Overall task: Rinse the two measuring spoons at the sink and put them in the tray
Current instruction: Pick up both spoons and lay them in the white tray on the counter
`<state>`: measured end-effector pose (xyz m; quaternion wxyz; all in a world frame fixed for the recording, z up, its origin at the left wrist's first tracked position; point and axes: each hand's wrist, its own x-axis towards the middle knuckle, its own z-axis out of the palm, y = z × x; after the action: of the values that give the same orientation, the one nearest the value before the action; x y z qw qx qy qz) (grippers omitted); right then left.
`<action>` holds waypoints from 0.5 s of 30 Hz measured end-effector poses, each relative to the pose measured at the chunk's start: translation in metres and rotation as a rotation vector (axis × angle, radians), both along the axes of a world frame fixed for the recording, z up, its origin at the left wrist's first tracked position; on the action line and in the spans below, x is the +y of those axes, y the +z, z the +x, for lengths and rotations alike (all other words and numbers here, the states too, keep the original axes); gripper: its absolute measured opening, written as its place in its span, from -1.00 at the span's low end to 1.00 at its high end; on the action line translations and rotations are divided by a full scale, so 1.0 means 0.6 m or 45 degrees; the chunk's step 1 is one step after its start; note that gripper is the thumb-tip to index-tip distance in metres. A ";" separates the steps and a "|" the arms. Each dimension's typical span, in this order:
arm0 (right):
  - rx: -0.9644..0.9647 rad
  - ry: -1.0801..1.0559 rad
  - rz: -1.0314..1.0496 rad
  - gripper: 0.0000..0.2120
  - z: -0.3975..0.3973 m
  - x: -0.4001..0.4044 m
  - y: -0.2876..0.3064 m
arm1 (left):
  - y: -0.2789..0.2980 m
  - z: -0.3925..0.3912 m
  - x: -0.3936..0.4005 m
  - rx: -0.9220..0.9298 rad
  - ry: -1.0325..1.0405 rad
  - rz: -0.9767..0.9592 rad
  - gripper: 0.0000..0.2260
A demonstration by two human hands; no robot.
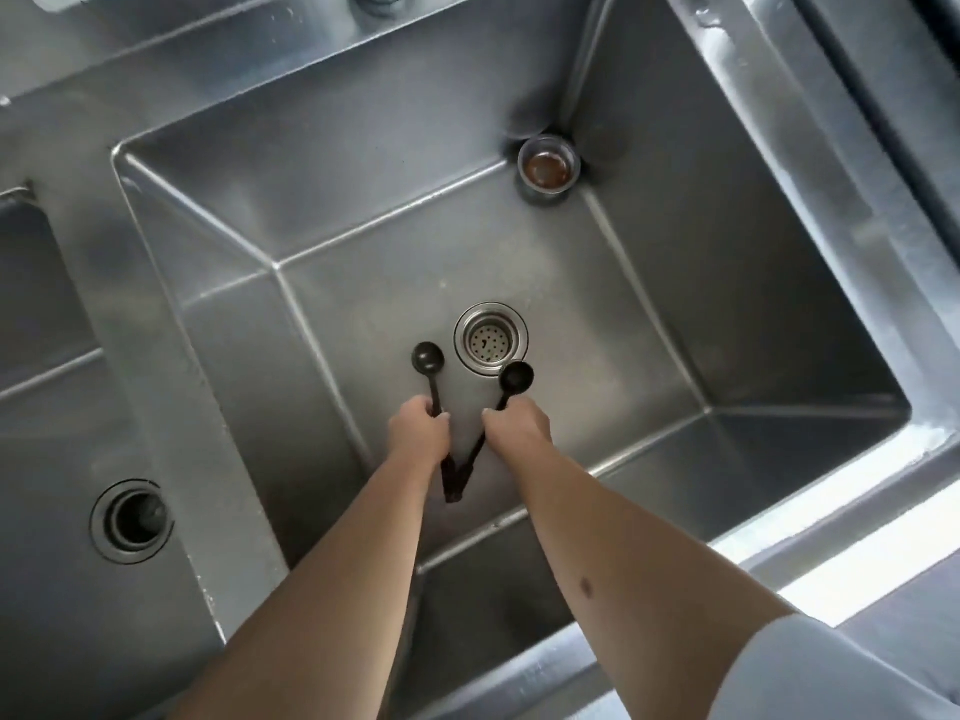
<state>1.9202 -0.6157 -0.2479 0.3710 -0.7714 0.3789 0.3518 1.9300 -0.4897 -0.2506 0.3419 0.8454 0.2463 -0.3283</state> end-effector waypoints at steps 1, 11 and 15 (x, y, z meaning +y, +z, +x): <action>-0.053 -0.007 -0.008 -0.81 0.010 -0.007 0.027 | 0.020 0.005 -0.002 -0.011 0.136 -0.135 -0.91; -0.451 0.096 0.302 -0.87 -0.020 -0.026 0.333 | 0.327 -0.073 0.057 -0.170 0.465 -0.848 -0.94; -0.544 -0.152 0.609 -0.85 -0.057 -0.011 0.395 | 0.396 -0.102 0.071 -0.201 0.628 -1.038 -0.90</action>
<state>1.8861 -0.6222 -0.0107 0.6328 -0.6952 0.2437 0.2386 1.8685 -0.4471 -0.0132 0.7306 0.5814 0.2639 -0.2420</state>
